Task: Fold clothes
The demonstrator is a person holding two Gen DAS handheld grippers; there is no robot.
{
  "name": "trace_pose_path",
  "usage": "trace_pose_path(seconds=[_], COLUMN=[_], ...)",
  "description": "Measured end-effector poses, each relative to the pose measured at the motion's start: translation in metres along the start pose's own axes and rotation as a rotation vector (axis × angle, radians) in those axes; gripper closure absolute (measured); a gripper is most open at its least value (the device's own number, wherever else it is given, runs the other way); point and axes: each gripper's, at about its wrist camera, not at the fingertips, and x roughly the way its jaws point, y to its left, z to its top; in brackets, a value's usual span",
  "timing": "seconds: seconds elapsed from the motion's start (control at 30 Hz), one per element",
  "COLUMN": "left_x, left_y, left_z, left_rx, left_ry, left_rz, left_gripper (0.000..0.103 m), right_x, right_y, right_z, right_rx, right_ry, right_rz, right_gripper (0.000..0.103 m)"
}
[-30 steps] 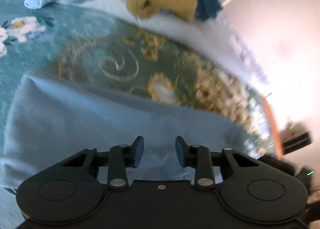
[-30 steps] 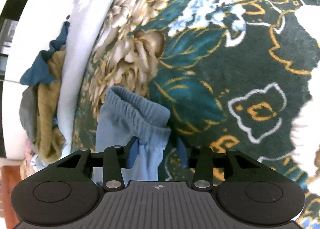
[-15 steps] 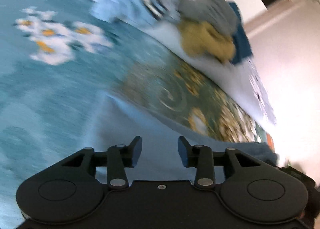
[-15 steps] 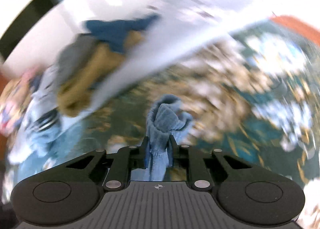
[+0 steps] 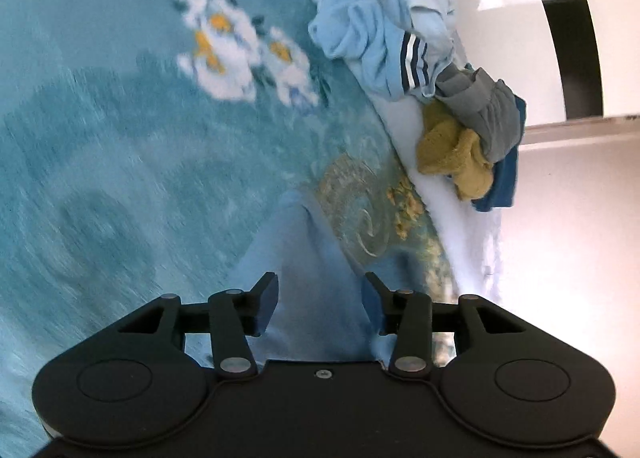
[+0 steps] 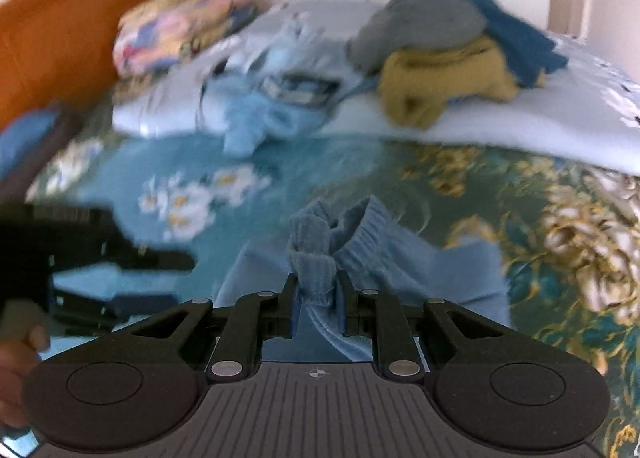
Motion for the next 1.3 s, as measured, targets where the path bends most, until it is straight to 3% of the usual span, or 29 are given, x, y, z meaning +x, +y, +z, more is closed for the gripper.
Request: trace_pose_path(seconds=[0.17, 0.27, 0.37, 0.43, 0.53, 0.57, 0.7, 0.77, 0.9, 0.93, 1.0, 1.1, 1.13, 1.17, 1.2, 1.3], left_x=[0.034, 0.050, 0.059, 0.061, 0.048, 0.050, 0.075, 0.096, 0.124, 0.127, 0.134, 0.129, 0.126, 0.125, 0.125, 0.116], left_y=[-0.001, -0.002, -0.010, -0.020, -0.048, -0.059, -0.097, -0.101, -0.096, -0.096, -0.097, -0.101, -0.104, -0.106, -0.109, -0.115], left_z=[0.002, 0.001, 0.001, 0.003, 0.007, 0.008, 0.004, 0.003, 0.008, 0.007, 0.001, -0.014, -0.018, -0.021, -0.023, -0.024], left_rx=[0.002, 0.002, 0.037, 0.086, 0.218, 0.274, 0.513, 0.582, 0.563, 0.565, 0.596, 0.670, 0.683, 0.691, 0.695, 0.681], left_ry=[0.119, 0.177, 0.190, 0.173, 0.059, 0.057, 0.121, 0.165, 0.224, 0.236, 0.257, 0.208, 0.201, 0.208, 0.219, 0.195], left_rz=[-0.020, -0.013, 0.011, 0.048, 0.070, 0.061, 0.046, 0.062, 0.098, 0.101, 0.115, 0.095, 0.066, 0.044, 0.036, 0.059], left_gripper=[0.047, 0.047, 0.045, 0.046, 0.046, 0.046, 0.046, 0.046, 0.043, 0.036, 0.034, 0.048, 0.060, 0.086, 0.099, 0.098], right_x=[0.011, 0.004, -0.013, -0.026, -0.042, -0.046, -0.052, -0.048, -0.045, -0.044, -0.045, -0.050, -0.052, -0.053, -0.054, -0.053], right_y=[0.029, 0.033, 0.021, 0.009, -0.017, -0.027, -0.054, -0.064, -0.079, -0.082, -0.089, -0.100, -0.102, -0.105, -0.106, -0.109], right_z=[-0.017, -0.027, -0.032, -0.034, -0.036, -0.037, -0.045, -0.048, -0.050, -0.052, -0.055, -0.057, -0.057, -0.058, -0.059, -0.060], right_rx=[-0.166, -0.214, -0.147, -0.095, 0.018, 0.056, 0.141, 0.158, 0.181, 0.187, 0.208, 0.262, 0.278, 0.290, 0.298, 0.302], right_ry=[0.075, 0.088, 0.101, 0.091, 0.081, 0.079, 0.082, 0.101, 0.096, 0.097, 0.104, 0.098, 0.093, 0.090, 0.090, 0.102], right_rz=[-0.044, -0.017, 0.040, 0.024, -0.016, -0.033, -0.085, -0.108, -0.123, -0.127, -0.135, -0.126, -0.123, -0.122, -0.124, -0.136], right_gripper=[0.085, 0.073, 0.068, 0.068, 0.066, 0.066, 0.066, 0.065, 0.059, 0.059, 0.059, 0.059, 0.058, 0.058, 0.057, 0.057])
